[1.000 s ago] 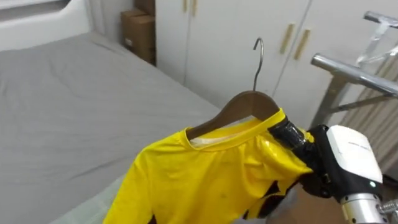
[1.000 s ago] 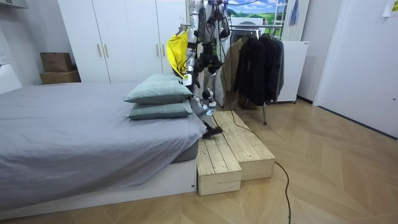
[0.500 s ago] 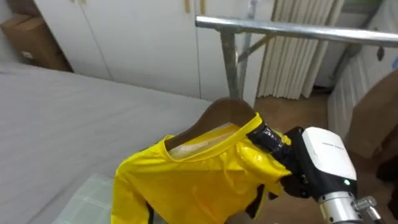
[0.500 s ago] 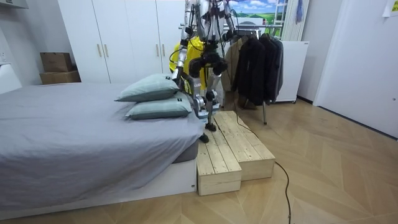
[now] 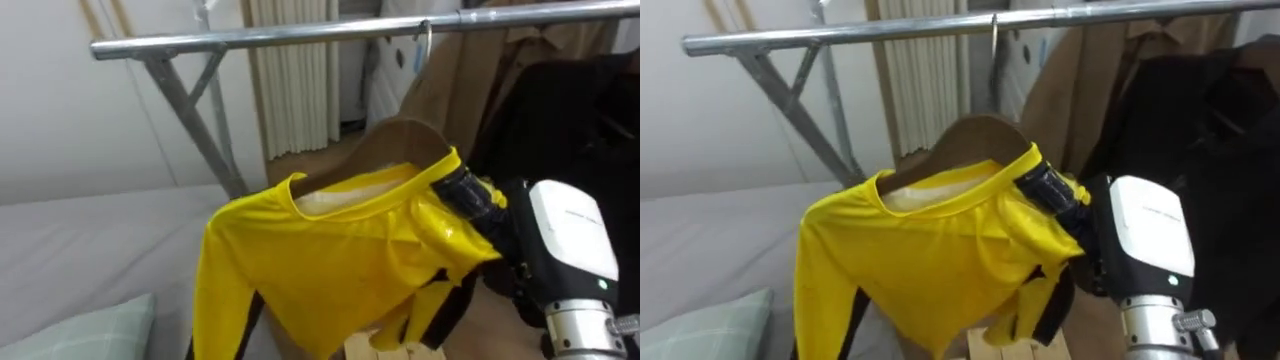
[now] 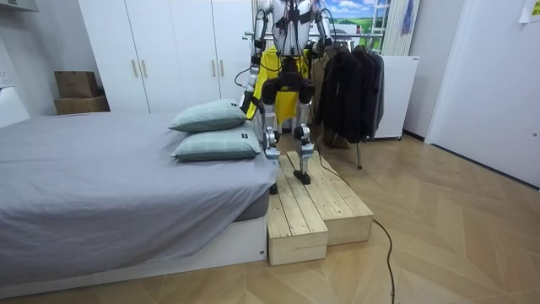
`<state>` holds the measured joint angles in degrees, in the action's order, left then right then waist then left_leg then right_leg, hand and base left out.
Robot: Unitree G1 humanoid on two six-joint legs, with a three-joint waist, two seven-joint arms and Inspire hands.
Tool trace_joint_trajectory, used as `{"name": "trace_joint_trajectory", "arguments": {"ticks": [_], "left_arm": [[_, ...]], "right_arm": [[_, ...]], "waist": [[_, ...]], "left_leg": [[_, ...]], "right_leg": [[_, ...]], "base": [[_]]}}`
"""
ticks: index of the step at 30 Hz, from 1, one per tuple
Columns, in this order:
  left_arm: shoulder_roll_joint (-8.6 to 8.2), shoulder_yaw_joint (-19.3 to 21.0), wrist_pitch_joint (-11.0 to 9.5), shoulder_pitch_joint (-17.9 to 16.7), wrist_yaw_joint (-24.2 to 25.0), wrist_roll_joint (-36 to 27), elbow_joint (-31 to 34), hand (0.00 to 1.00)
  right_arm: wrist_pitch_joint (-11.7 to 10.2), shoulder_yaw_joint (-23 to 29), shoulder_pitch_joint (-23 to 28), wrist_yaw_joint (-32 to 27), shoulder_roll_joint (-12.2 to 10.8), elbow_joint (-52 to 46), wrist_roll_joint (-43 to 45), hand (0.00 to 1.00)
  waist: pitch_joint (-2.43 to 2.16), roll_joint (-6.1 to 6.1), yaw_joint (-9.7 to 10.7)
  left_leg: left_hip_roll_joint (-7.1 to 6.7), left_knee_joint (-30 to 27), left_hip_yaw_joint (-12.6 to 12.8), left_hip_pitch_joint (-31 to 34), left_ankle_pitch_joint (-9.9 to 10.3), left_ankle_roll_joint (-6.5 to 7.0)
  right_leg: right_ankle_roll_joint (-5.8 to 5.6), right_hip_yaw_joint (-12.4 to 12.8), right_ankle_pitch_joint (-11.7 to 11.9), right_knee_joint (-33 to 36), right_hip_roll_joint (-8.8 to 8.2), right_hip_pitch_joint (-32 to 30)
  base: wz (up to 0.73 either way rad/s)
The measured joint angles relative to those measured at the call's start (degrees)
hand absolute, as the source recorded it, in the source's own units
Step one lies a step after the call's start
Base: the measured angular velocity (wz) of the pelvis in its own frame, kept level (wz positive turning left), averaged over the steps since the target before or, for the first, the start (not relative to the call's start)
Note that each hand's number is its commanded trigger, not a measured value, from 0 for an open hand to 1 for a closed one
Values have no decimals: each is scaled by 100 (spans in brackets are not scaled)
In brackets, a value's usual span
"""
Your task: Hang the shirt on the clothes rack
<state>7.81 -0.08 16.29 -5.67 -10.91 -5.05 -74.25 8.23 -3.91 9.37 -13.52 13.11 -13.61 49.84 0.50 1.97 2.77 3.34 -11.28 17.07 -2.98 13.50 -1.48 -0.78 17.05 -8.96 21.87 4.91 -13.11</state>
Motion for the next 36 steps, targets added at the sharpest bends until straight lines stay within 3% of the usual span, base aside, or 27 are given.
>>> {"name": "trace_joint_trajectory", "arguments": {"ticks": [4, 7, 25, 28, 36], "left_arm": [[47, -2, -136, -125, 0, 19, 96, 0], [73, -2, -136, -154, 0, 24, 61, 0], [117, -34, -161, -169, 23, 74, 87, 0], [153, -37, -260, -182, 23, 148, 80, 0], [183, -58, -472, -256, 23, 349, 73, 0]], "right_arm": [[69, 72, -2, -2, 2, 134, 48, 100], [73, 74, -3, 38, 1, 88, 11, 100], [130, 63, -5, 185, -25, -136, 53, 100], [115, 67, -14, 184, 22, -137, -30, 100], [43, 87, -47, 184, 88, -137, -396, 100]], "waist": [[-84, 124, -92], [-87, 143, -175], [-59, 137, -188], [-20, 204, -194], [-7, 243, -288]], "left_leg": [[32, 177, 32, -116, -10, -36], [105, 197, 107, -238, 17, -77], [195, 210, 105, -231, 40, -143], [196, 210, 86, -231, 38, -145], [229, 229, -3, -270, 37, -155]], "right_leg": [[-20, -37, 135, -231, 31, 88], [10, -150, 219, -384, 64, 276], [22, -142, 244, -421, 162, 300], [22, -189, 244, -424, 155, 299], [53, -420, 263, -527, 119, 404]], "base": [[-7], [-12], [0], [2], [5]]}}
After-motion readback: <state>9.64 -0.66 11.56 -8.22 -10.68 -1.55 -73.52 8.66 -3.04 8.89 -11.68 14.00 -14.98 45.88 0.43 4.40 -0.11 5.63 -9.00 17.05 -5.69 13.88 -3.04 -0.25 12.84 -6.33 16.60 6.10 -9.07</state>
